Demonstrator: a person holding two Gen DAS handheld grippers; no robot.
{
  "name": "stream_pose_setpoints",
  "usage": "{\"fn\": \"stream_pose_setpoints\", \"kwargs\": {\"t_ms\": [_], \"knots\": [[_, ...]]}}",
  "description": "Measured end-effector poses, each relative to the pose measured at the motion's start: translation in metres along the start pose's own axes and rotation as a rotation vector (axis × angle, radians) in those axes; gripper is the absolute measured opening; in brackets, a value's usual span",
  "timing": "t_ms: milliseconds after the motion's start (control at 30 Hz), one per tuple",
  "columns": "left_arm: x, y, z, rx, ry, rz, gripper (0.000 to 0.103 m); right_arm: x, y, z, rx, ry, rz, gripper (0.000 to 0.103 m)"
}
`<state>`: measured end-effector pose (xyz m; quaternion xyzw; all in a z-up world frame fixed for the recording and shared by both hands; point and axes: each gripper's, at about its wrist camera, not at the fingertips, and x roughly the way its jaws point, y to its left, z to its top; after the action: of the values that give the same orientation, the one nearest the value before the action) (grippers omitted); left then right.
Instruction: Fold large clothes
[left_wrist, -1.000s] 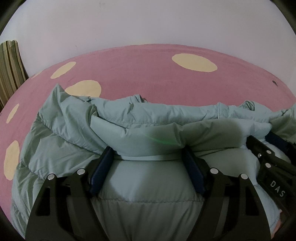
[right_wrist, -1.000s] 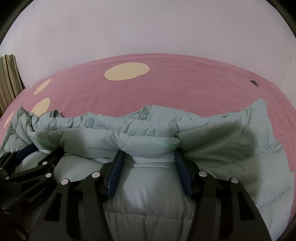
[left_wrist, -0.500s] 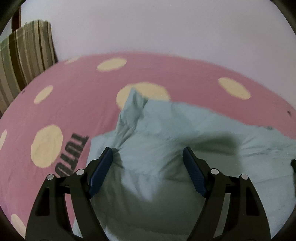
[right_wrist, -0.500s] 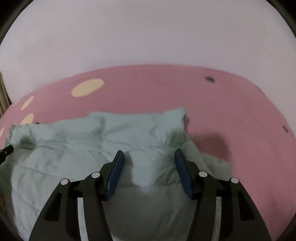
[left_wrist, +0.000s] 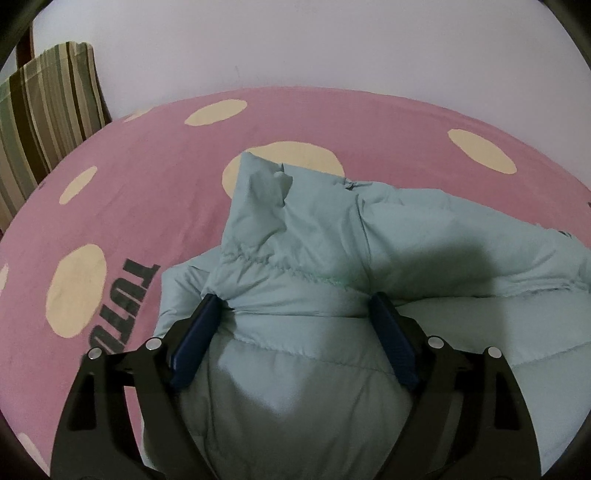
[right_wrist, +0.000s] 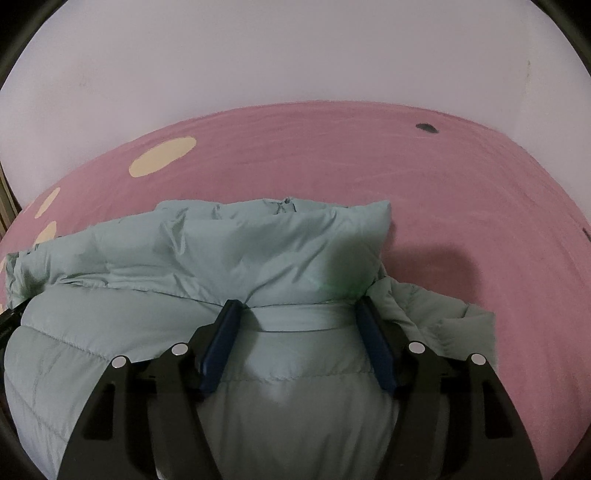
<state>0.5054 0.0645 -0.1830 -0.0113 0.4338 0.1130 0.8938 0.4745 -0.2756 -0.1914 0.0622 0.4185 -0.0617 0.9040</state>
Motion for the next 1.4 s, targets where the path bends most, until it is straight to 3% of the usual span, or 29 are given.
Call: {"fn": "stream_pose_setpoints", "kwargs": {"t_ms": [167, 233, 433, 533, 700, 800, 833, 933, 1000, 1100, 1400], "knots": [[-0.037, 0.021, -0.007, -0.006, -0.008, -0.021, 0.089, -0.038, -0.02, 0.002, 0.059, -0.025, 0.043, 0.073], [-0.053, 0.043, -0.017, -0.058, -0.026, -0.022, 0.091, -0.052, -0.032, -0.003, 0.089, -0.03, 0.05, 0.076], [-0.042, 0.091, -0.05, -0.259, 0.097, -0.143, 0.094, -0.058, -0.065, -0.027, 0.165, 0.024, 0.054, 0.082], [-0.032, 0.09, -0.056, -0.26, 0.126, -0.187, 0.096, -0.047, -0.069, -0.036, 0.183, 0.063, 0.059, 0.086], [-0.028, 0.085, -0.054, -0.217, 0.107, -0.195, 0.095, -0.035, -0.069, -0.04, 0.201, 0.086, 0.066, 0.088], [-0.031, 0.081, -0.055, -0.19, 0.093, -0.203, 0.065, -0.034, -0.067, -0.041, 0.187, 0.089, 0.067, 0.084], [-0.033, 0.077, -0.055, -0.17, 0.088, -0.233, 0.045, -0.034, -0.067, -0.042, 0.188, 0.089, 0.071, 0.081], [-0.04, 0.062, -0.054, -0.13, 0.082, -0.251, 0.023, -0.036, -0.063, -0.043, 0.184, 0.095, 0.101, 0.054], [-0.042, 0.057, -0.054, -0.111, 0.076, -0.246, 0.018, -0.038, -0.054, -0.043, 0.176, 0.105, 0.126, 0.034], [-0.048, 0.06, -0.056, -0.118, 0.07, -0.259, 0.012, -0.044, -0.047, -0.044, 0.167, 0.097, 0.142, 0.024], [-0.097, 0.079, -0.065, -0.133, 0.012, -0.294, 0.008, -0.088, -0.053, -0.059, 0.193, 0.056, 0.214, 0.015]]}}
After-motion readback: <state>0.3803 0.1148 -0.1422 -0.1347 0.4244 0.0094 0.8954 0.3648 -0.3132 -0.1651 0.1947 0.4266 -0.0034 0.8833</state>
